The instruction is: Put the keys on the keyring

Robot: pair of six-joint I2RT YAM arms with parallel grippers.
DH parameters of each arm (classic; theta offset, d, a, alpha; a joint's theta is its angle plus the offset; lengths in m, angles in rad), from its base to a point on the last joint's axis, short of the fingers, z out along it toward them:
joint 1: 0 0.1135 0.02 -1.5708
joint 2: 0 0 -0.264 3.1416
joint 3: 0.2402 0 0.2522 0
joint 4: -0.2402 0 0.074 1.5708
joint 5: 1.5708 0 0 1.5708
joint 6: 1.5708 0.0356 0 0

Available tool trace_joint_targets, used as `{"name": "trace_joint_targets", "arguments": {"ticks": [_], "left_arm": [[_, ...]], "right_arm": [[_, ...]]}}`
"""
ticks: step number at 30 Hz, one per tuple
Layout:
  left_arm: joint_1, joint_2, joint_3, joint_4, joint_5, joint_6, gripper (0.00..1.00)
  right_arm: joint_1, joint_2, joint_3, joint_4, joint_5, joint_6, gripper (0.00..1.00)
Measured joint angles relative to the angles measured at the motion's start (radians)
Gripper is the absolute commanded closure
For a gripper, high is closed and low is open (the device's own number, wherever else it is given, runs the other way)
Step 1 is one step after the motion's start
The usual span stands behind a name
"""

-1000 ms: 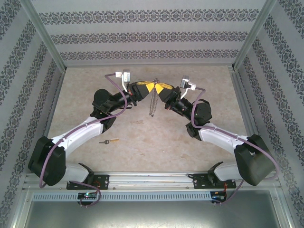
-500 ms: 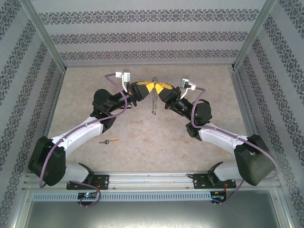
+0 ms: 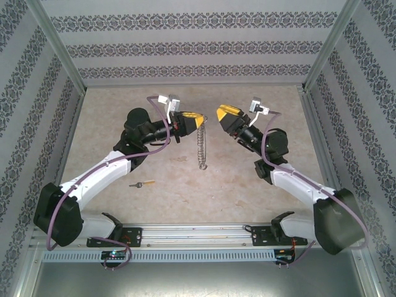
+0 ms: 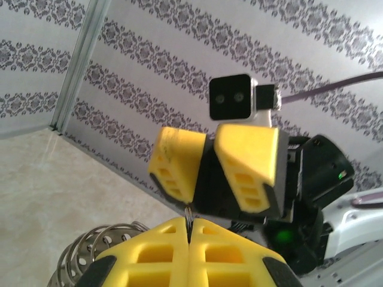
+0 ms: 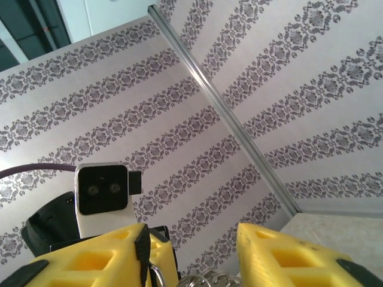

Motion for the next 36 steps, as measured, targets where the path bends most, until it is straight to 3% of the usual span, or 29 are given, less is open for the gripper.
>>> {"name": "trace_joint_targets", "arguments": {"ticks": [5, 13, 21, 28, 36], "left_arm": [[0.000, 0.002, 0.091, -0.200, 0.046, 0.144, 1.00], [0.000, 0.074, 0.364, -0.692, 0.119, 0.496, 1.00], [0.000, 0.206, 0.540, -1.099, 0.176, 0.756, 1.00], [0.000, 0.281, 0.622, -1.278, 0.226, 0.856, 1.00], [0.000, 0.282, 0.647, -1.325, 0.272, 0.887, 1.00]], "right_arm": [[-0.058, -0.097, -0.005, -0.146, -0.060, -0.025, 0.50], [-0.067, -0.177, -0.006, -0.448, -0.169, -0.172, 0.44], [-0.067, -0.272, -0.053, -0.539, -0.275, -0.297, 0.45], [-0.059, -0.265, -0.054, -0.570, -0.332, -0.344, 0.47], [-0.026, -0.208, -0.054, -0.591, -0.342, -0.378, 0.49]]}}
